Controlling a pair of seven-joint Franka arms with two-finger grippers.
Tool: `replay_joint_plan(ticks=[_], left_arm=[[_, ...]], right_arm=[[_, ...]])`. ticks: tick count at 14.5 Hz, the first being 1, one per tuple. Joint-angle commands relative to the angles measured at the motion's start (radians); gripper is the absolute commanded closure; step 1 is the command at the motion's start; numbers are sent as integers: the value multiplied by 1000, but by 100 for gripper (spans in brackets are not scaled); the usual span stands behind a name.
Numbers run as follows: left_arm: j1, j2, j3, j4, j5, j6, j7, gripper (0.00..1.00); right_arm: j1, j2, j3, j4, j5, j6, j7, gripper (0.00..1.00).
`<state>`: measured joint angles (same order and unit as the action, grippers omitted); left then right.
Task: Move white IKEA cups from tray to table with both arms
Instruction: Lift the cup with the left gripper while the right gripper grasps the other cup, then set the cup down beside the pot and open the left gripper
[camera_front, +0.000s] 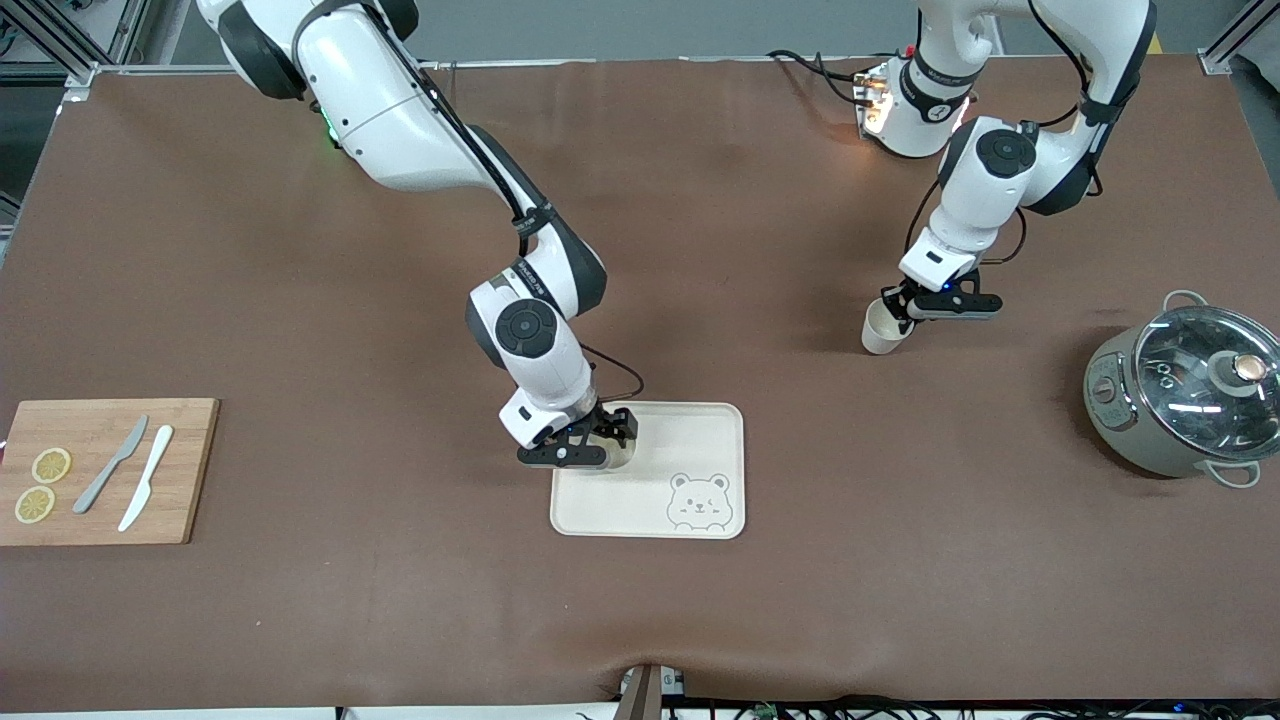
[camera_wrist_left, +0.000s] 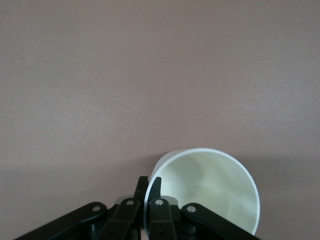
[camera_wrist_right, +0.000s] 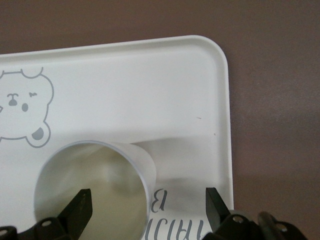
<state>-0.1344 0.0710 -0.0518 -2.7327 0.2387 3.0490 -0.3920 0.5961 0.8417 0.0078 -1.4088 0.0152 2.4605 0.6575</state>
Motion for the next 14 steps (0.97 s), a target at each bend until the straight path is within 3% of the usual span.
replay_joint_plan(ticks=[1,2,4,5,7,11,14], left_arm=[[18,3,-8,4,19,10,-1,12],[18,3,-8,2,19,10,-1,12],[18,3,-10,2,19,8,-1,0],[16,1,-8,2,18,8,-1,0],[22,-2,-8,-2,18,7,-1,0],[41,-31,-10,-10,16,-19,1,0],[39,-112,-14,22,16,-233,-1,0]], right_arm=[[5,13,-8,25,-6,-5,16,24],[5,13,-9,25,-6,-5,16,35],[4,13,-9,25,-6,-8,16,57],[1,13,-9,25,-6,-11,16,67],[2,13,-9,25,-9,-11,16,74],[11,11,-9,25,-11,-5,17,99],[7,10,-9,25,-6,-8,24,100]])
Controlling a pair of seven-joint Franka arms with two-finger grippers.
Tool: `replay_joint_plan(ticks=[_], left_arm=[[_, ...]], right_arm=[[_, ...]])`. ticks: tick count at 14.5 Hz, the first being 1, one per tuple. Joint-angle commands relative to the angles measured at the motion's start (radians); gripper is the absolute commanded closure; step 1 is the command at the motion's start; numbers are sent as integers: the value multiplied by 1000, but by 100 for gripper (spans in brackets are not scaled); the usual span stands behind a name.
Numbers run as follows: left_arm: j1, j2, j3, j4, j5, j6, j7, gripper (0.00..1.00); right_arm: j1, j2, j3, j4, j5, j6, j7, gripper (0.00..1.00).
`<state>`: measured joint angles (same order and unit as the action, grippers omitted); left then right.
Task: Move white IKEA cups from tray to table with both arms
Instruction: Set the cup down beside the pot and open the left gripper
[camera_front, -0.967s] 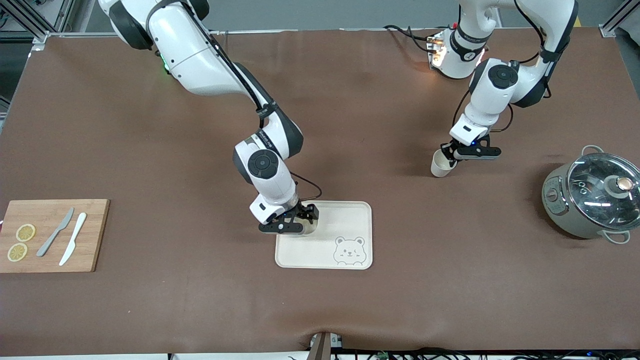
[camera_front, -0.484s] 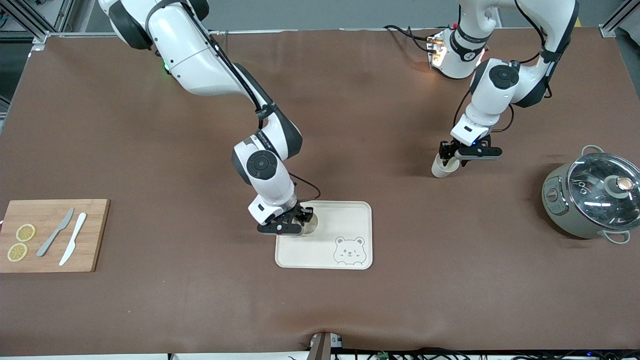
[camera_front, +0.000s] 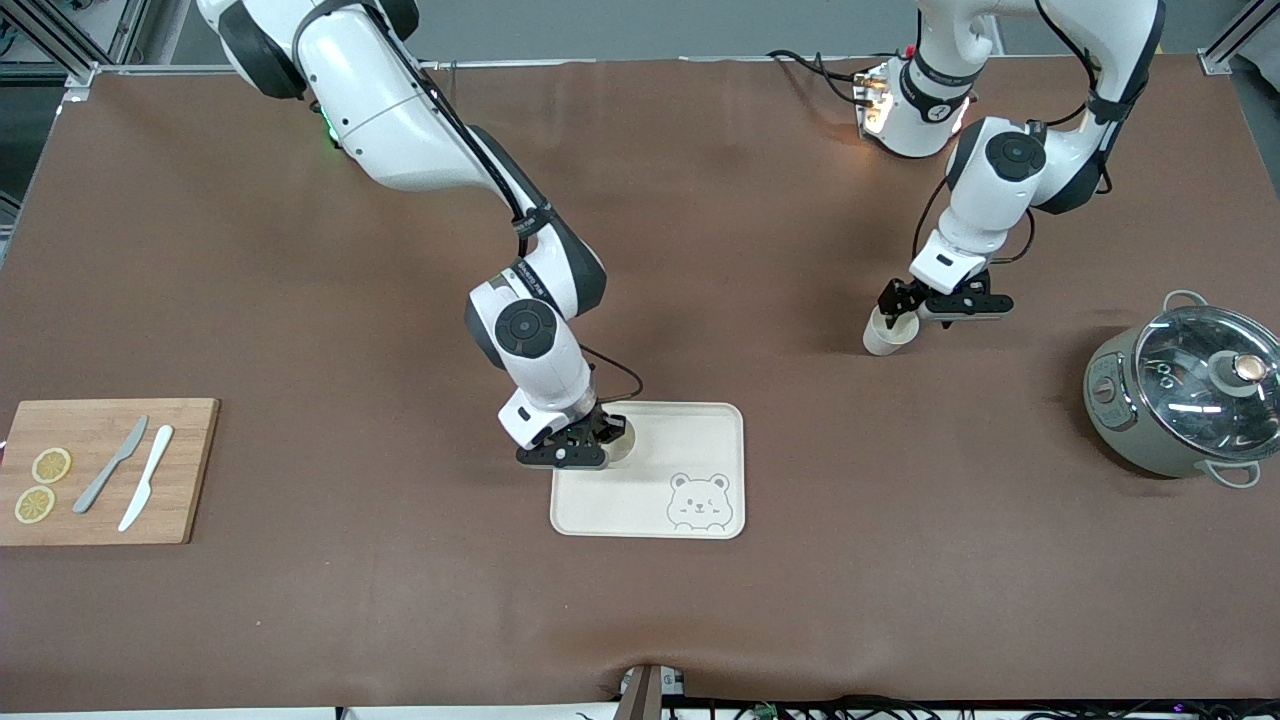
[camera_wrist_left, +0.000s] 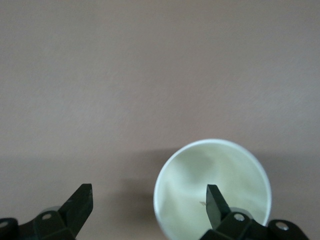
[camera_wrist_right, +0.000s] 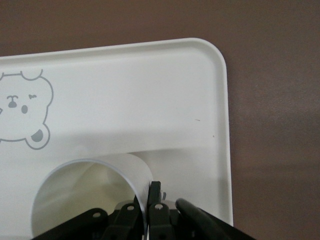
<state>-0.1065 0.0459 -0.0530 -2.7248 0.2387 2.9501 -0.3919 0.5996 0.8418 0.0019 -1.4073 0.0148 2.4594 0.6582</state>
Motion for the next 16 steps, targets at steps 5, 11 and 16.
replay_joint_plan(ticks=[5,11,16], left_arm=[[-16,-163,-11,322,-237,-733,106,0],[74,-149,1,643,-308,-1065,222,0],[84,-147,2,802,-303,-1154,278,0]], right_arm=[[-17,-49,-5,37,7,-124,20,100],[-119,-235,0,114,13,-508,-167,100],[-280,-505,1,-152,14,-570,-489,100]])
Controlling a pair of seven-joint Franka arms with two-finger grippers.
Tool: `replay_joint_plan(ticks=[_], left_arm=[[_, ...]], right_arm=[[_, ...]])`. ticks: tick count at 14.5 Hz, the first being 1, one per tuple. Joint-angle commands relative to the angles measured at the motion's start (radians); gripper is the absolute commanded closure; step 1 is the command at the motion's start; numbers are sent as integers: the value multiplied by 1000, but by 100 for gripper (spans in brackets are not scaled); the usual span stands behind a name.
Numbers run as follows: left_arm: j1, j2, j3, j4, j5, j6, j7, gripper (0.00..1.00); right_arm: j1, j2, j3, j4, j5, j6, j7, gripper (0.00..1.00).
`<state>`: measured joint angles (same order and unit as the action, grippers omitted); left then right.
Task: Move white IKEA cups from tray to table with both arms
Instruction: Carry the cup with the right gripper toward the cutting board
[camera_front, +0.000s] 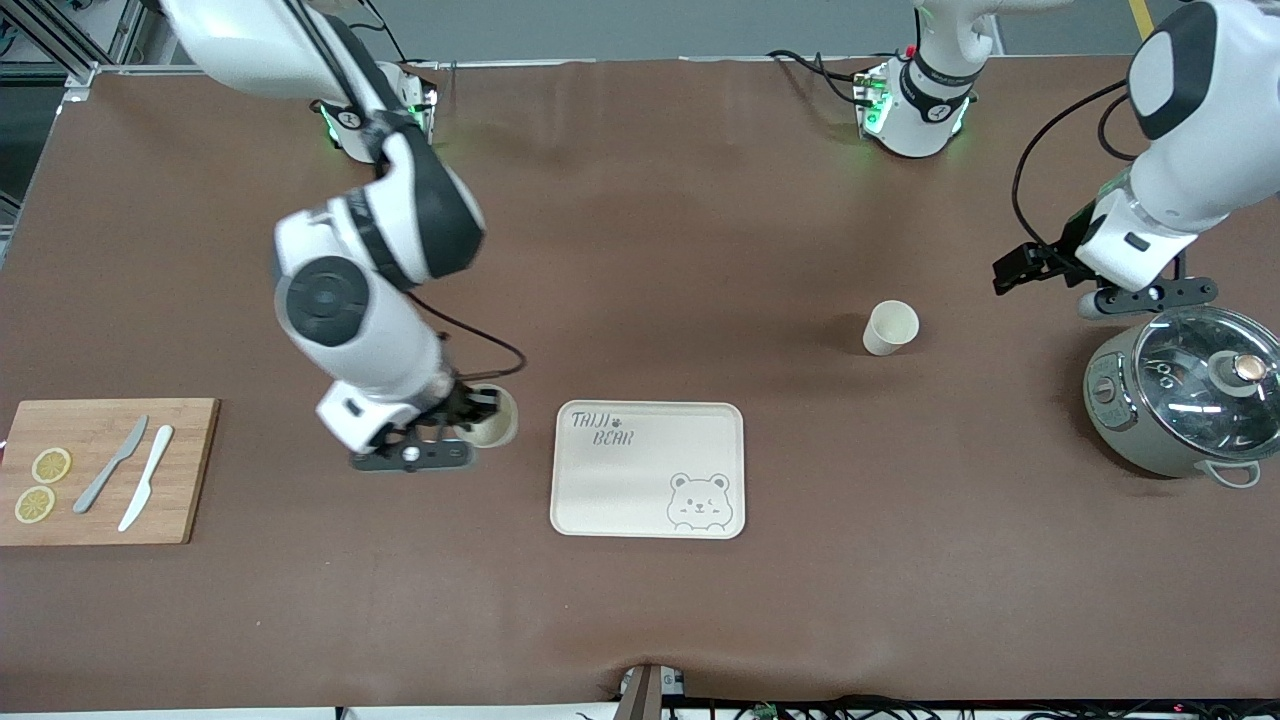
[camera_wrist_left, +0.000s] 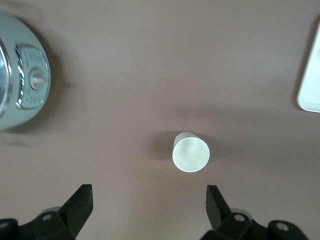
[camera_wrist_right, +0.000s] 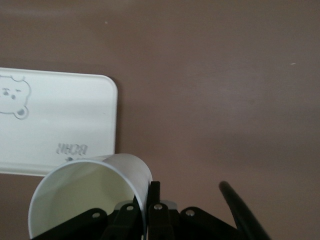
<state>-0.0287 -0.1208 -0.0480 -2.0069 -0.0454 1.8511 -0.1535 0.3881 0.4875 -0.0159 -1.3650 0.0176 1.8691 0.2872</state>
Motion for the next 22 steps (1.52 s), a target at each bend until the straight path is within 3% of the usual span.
replay_joint_plan(ticks=[1,4,7,10,15,22], left_arm=[[6,16,-3,111,-18,-75,45,0],[6,3,3,195,-19,-133,75,0],[-8,6,8,237,-21,-138,101,0],[-13,18,-3,264,-10,-138,141,0],[-19,30,-7,333,1,-148,180,0],[-128,43,66,341,48,-156,174,0]], right_arm=[[-109,-194,17,-242,12,22,-202,100],[-240,-282,19,-359,18,31,-449,100],[-386,-290,16,-410,87,47,-725,100],[-455,-291,16,-506,91,164,-864,100],[-473,-280,16,-704,91,471,-953,100],[-437,-135,19,-709,104,668,-948,100]])
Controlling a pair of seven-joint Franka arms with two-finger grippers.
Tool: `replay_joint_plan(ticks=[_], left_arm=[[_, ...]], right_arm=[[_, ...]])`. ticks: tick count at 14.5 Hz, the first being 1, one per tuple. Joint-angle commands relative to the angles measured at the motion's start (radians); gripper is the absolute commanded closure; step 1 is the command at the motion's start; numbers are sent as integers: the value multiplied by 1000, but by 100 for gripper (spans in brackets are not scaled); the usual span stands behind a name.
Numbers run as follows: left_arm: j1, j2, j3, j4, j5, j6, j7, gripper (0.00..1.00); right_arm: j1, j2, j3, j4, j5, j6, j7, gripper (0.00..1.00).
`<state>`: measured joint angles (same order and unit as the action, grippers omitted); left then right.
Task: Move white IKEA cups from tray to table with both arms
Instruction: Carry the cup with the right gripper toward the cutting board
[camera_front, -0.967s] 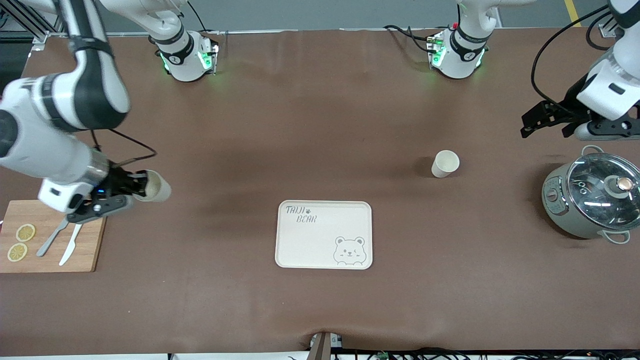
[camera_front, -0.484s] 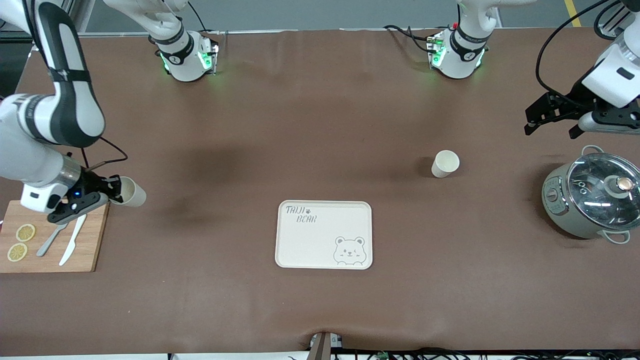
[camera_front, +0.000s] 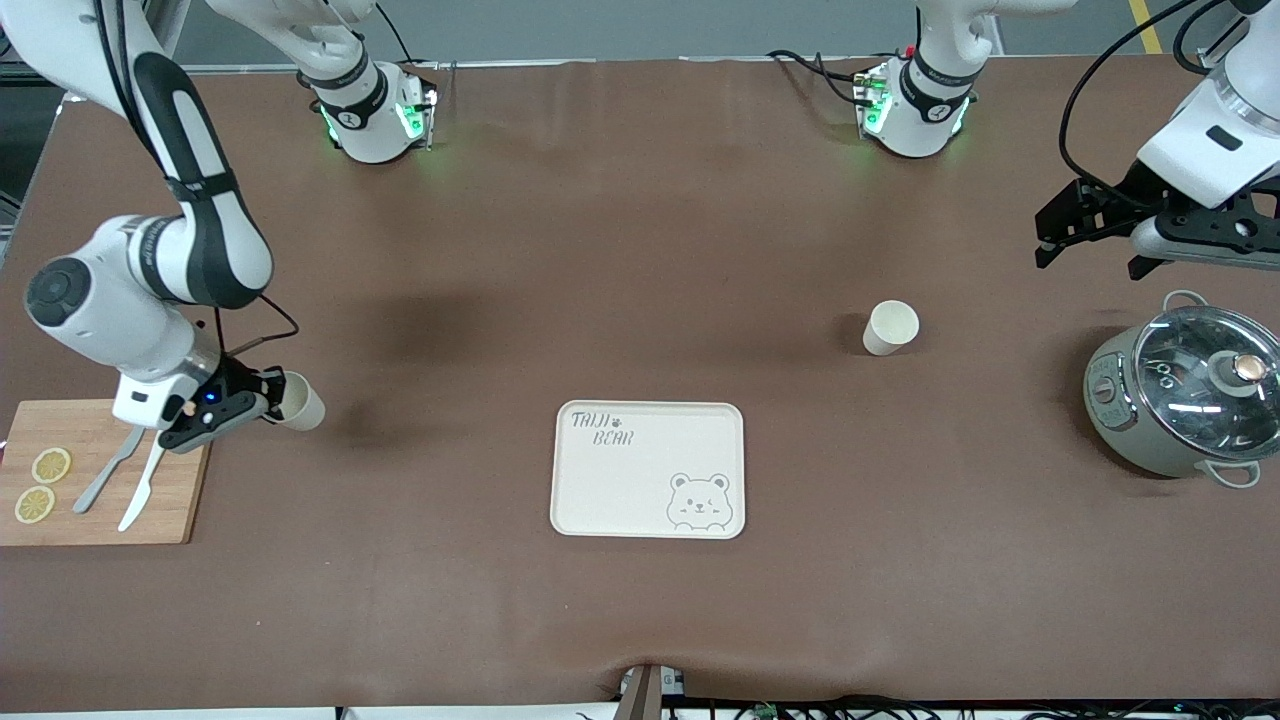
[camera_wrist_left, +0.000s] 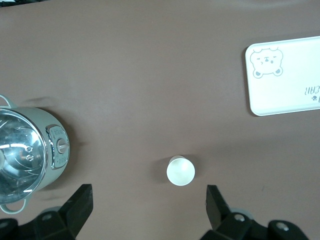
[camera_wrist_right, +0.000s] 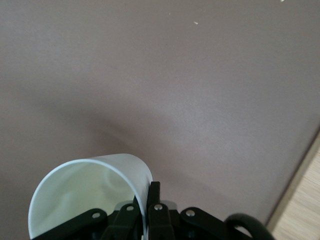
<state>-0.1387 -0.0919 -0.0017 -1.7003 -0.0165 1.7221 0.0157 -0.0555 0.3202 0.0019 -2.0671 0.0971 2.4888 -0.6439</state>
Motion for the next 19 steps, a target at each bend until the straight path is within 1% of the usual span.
replay_joint_plan(ticks=[1,4,6,9,12,14,17,19], left_arm=[[-18,14,16,34,18,-33,1,0],[-21,15,12,36,9,-36,-3,0],[-21,21,9,36,7,-36,-26,0],[-21,24,8,37,7,-33,-72,0],[-16,41,9,67,0,-33,-85,0],[-6,44,9,67,3,-35,-76,0],[-6,86,12,67,19,-71,-63,0],[-4,110,15,70,20,-73,-63,0]], right_arm=[[11,45,1,-7,24,65,-17,100],[31,83,1,-7,35,119,-16,100],[42,92,1,-7,43,133,-14,100],[42,99,3,-8,43,145,-14,100],[45,99,3,-36,43,200,-14,100],[49,103,3,-39,43,205,-14,100],[48,108,3,-41,43,216,-14,100],[48,111,3,-39,43,216,-14,100]])
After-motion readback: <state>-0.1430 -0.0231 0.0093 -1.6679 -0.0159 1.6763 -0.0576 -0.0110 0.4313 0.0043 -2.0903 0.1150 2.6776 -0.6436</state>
